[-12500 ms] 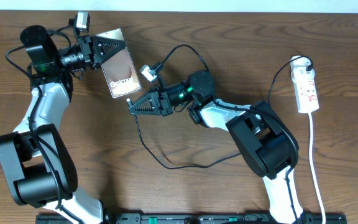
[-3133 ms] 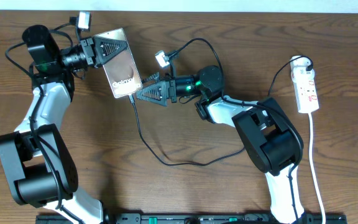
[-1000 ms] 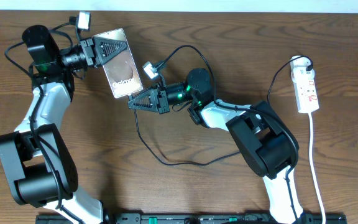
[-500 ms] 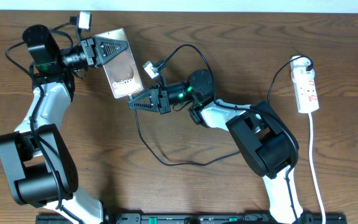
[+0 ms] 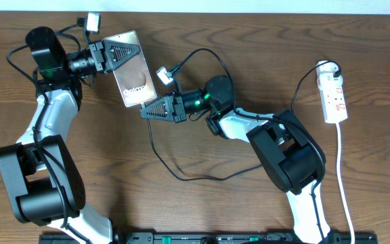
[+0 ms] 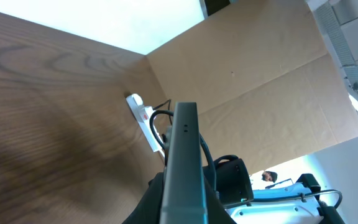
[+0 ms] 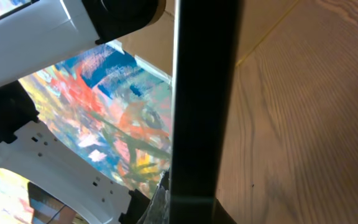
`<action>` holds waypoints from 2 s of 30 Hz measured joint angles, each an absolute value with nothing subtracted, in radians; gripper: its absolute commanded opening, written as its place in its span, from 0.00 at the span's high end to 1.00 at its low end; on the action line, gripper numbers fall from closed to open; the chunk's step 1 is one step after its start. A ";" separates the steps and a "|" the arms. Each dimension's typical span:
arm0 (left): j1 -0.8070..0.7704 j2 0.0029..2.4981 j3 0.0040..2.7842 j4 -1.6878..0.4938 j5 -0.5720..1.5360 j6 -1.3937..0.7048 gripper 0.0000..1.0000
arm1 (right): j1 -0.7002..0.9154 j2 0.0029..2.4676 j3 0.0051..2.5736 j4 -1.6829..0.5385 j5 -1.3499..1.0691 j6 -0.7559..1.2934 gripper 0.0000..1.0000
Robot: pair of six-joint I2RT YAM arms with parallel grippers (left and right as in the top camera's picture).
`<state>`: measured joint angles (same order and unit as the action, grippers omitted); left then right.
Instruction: Plug charger to phone and switch on socket
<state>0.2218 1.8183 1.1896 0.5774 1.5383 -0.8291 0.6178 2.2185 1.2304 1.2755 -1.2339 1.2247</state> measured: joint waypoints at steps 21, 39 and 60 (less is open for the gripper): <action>0.221 1.818 1.190 0.580 1.505 -0.818 0.93 | 0.605 2.218 1.230 1.268 -1.219 1.276 0.98; 0.219 1.818 1.190 0.576 1.533 -0.811 0.93 | 0.582 2.218 1.232 1.274 -1.144 1.291 0.01; 0.365 1.818 1.190 0.280 1.455 -0.749 0.93 | 0.444 2.218 1.232 1.179 -1.168 1.260 0.01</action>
